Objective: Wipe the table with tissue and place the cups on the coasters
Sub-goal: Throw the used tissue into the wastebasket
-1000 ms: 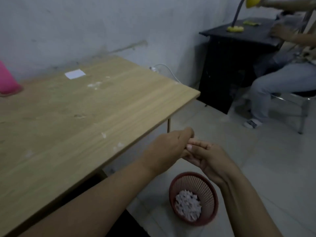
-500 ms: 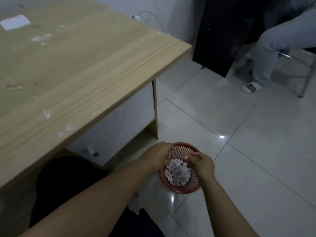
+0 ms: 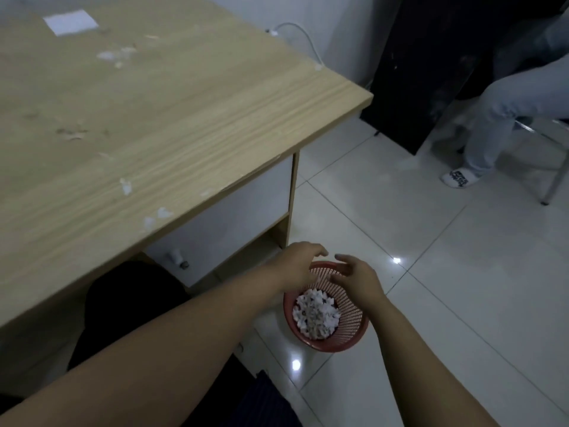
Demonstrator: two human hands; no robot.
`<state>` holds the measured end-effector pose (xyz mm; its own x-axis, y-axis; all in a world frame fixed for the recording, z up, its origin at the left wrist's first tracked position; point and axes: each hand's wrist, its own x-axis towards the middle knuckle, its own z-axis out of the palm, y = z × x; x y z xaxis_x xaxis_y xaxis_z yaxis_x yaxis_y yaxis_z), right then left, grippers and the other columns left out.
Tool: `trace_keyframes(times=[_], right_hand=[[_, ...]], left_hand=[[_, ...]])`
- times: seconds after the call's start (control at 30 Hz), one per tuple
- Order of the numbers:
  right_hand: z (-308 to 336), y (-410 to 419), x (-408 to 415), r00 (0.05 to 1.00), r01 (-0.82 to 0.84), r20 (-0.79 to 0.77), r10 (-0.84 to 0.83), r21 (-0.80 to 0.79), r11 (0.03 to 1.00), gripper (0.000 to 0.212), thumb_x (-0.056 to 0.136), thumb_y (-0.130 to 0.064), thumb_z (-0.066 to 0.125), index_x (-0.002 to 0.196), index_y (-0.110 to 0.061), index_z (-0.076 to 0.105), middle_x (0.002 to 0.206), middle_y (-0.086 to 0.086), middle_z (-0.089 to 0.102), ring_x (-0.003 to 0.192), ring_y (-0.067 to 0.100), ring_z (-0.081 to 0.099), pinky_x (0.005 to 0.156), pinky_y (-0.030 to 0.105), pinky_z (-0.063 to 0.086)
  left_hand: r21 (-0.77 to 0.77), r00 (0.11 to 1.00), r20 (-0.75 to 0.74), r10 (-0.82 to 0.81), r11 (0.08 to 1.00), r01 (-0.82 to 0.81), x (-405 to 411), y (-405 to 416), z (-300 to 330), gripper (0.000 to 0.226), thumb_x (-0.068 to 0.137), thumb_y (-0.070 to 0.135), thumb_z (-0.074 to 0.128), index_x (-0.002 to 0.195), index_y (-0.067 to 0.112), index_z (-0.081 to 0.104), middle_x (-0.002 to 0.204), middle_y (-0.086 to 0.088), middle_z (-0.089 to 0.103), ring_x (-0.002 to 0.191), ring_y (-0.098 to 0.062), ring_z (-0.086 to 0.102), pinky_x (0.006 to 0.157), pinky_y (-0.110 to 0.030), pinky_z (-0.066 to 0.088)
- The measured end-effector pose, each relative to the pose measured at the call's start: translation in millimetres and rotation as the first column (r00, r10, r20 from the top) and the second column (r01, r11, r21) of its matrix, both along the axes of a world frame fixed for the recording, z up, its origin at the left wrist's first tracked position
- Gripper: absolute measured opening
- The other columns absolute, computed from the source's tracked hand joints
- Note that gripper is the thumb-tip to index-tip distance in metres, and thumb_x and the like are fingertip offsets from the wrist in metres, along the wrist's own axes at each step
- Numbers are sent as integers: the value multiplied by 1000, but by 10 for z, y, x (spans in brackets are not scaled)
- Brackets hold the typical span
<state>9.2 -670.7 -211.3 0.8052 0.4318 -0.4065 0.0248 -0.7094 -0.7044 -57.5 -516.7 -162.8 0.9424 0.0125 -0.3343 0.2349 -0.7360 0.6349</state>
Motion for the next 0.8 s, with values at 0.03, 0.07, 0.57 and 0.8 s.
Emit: trace_keyframes(times=[0.03,0.07,0.57,0.8], right_hand=[[148,32,33,1000,-17,18,17,20,1000,56,78,-17,73,130,-14,52,123,9,63,111,20,59,90,26,46],[304,62,51,999,-32,38,30,39,999,57,78,-19,74,130,-15,52,121,7,64,111,18,59,90,26,45],[2906,1398,-681,787,-471,535,308,198,860,45,76,-22,74,119,-22,61,103,1,70,91,10,67,86,30,53],[3356,2541,-1487,635,-699,601,485,179,692,41,77,-27,73,116,-26,62,104,-5,68,90,6,65,75,19,51]], left_hand=[[0,1000,29,2,1000,-2,6,16,103,56,84,11,68,136,15,46,137,-7,50,124,-21,47,101,-32,41],[6,998,63,5,1000,-6,7,33,204,58,84,14,68,137,16,45,138,-6,49,124,-20,47,102,-31,40],[-60,734,593,331,927,-370,-1256,1268,2432,47,77,20,77,120,20,60,112,4,62,93,-12,62,76,-18,47],[-36,592,622,512,774,-632,-2462,2150,2783,47,76,20,77,120,21,60,116,5,61,97,-11,61,82,-25,50]])
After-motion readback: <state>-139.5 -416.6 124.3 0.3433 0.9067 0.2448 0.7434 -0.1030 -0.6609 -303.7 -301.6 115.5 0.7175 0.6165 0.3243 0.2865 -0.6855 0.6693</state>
